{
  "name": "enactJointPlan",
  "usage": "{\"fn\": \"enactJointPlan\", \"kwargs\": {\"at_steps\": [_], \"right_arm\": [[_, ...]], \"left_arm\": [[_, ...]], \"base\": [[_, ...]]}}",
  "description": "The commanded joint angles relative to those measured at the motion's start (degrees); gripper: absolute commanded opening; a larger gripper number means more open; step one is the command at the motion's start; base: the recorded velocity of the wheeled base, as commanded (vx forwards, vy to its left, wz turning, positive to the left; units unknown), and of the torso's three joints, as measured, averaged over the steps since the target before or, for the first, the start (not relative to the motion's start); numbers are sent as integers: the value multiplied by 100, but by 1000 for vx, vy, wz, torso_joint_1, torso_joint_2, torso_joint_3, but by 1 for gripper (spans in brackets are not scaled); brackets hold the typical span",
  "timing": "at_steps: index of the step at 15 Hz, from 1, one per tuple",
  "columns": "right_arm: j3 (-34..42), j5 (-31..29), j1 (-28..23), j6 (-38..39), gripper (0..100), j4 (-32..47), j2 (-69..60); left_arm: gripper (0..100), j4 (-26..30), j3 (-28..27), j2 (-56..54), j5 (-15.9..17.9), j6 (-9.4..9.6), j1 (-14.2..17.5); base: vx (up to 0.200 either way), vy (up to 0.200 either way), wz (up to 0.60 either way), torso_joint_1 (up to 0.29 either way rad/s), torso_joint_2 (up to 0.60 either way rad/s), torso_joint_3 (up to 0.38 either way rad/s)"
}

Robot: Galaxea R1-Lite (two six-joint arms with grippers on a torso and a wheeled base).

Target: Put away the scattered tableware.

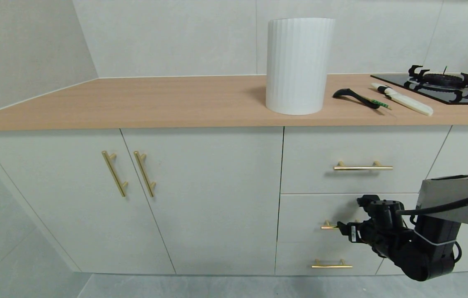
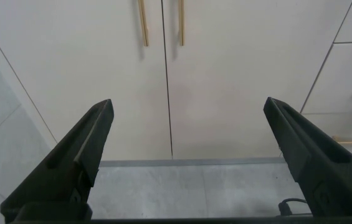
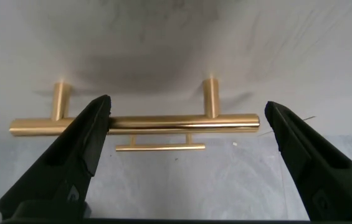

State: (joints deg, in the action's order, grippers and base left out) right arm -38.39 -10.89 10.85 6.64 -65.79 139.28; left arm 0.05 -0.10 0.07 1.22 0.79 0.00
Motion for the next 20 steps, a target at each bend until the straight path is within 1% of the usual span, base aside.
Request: {"fn": "enactJointPlan", "kwargs": {"at_steps": [1,7,9,10,12,13,17,20], "right_arm": [[33,8,14,-14,100,67,-15],[95,8,14,-23,100,102,-41],[262,8,14,-76,100,295,-296],[420,52,40,-137,100,761,-814],[446,95,198,-128,100,1912,-1729],[446,113,312,-111,100,2255,-2150],[508,95,620,-93,100,2633,-3557],[508,52,690,-76,100,2580,-3715]], "left_arm": [[100,4,1,1,1,0,0],[100,4,1,1,1,0,0],[100,4,1,1,1,0,0],[100,4,1,1,1,0,0],[100,4,1,1,1,0,0],[100,4,1,1,1,0,0],[100,4,1,1,1,0,0],[100,-5,1,1,1,0,0]], "base": [[0,0,0,0,0,0],[0,0,0,0,0,0],[0,0,0,0,0,0],[0,0,0,0,0,0],[0,0,0,0,0,0],[0,0,0,0,0,0],[0,0,0,0,0,0],[0,0,0,0,0,0]]}}
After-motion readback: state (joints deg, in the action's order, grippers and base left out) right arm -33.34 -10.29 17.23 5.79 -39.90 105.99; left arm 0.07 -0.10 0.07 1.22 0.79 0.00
